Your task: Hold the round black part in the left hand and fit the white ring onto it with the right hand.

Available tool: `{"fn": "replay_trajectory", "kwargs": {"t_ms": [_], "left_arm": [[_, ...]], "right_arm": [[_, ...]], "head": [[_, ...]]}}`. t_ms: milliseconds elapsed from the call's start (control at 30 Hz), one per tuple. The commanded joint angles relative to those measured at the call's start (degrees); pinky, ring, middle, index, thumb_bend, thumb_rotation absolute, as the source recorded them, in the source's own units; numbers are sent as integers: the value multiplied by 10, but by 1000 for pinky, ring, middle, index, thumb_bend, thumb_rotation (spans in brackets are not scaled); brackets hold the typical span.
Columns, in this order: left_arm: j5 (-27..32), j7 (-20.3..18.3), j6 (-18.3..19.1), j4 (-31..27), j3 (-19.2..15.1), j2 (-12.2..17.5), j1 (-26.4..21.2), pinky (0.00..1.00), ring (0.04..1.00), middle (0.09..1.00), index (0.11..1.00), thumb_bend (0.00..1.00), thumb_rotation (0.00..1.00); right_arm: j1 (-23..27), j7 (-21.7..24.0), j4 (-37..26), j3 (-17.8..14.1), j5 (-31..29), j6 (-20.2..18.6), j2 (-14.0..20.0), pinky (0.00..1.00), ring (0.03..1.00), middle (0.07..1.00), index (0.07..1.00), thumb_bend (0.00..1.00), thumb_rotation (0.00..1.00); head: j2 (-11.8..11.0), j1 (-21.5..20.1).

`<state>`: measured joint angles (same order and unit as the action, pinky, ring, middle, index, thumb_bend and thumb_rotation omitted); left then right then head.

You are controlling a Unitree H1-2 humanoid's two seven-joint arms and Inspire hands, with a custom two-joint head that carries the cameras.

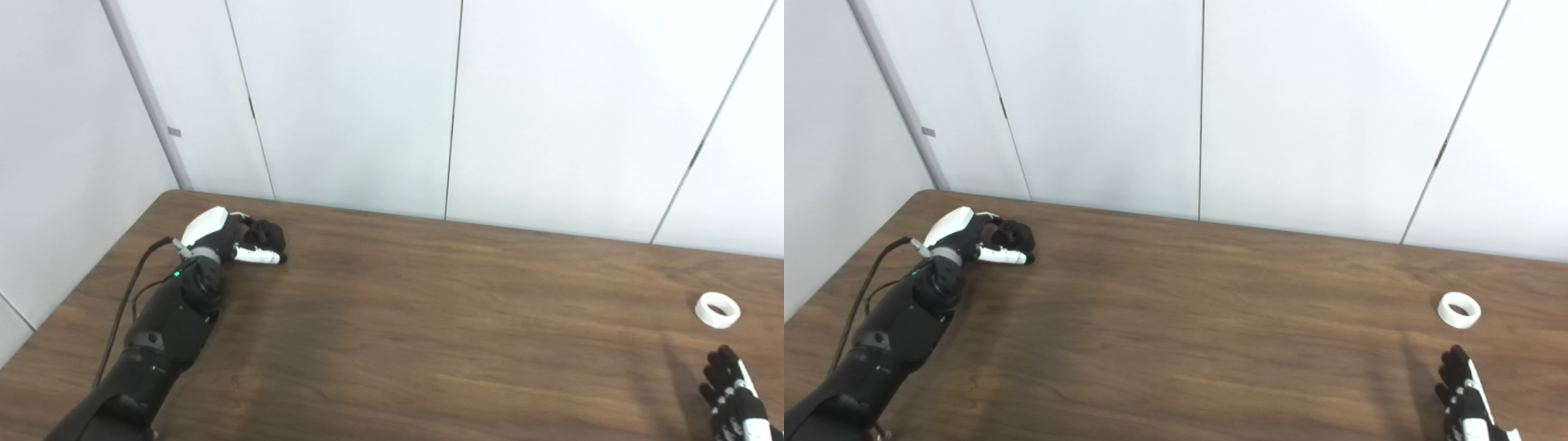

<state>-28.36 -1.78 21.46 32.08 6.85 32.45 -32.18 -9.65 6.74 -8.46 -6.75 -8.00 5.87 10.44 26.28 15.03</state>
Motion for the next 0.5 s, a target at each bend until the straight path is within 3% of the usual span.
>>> {"fn": "replay_trajectory", "kwargs": {"t_ms": [0,467], "left_arm": [[-10,20,-19,-5,0,22,-34,1000,1000,938,822,921,363],[-12,19,-16,-11,6,23,-35,1000,1000,943,802,902,332]], "right_arm": [[-14,-3,17,5,-6,4,-17,1000,1000,990,995,488,1000],[-14,-5,17,4,-4,4,-18,1000,995,986,992,486,1000]], "head": [[0,1],[2,-1]]}}
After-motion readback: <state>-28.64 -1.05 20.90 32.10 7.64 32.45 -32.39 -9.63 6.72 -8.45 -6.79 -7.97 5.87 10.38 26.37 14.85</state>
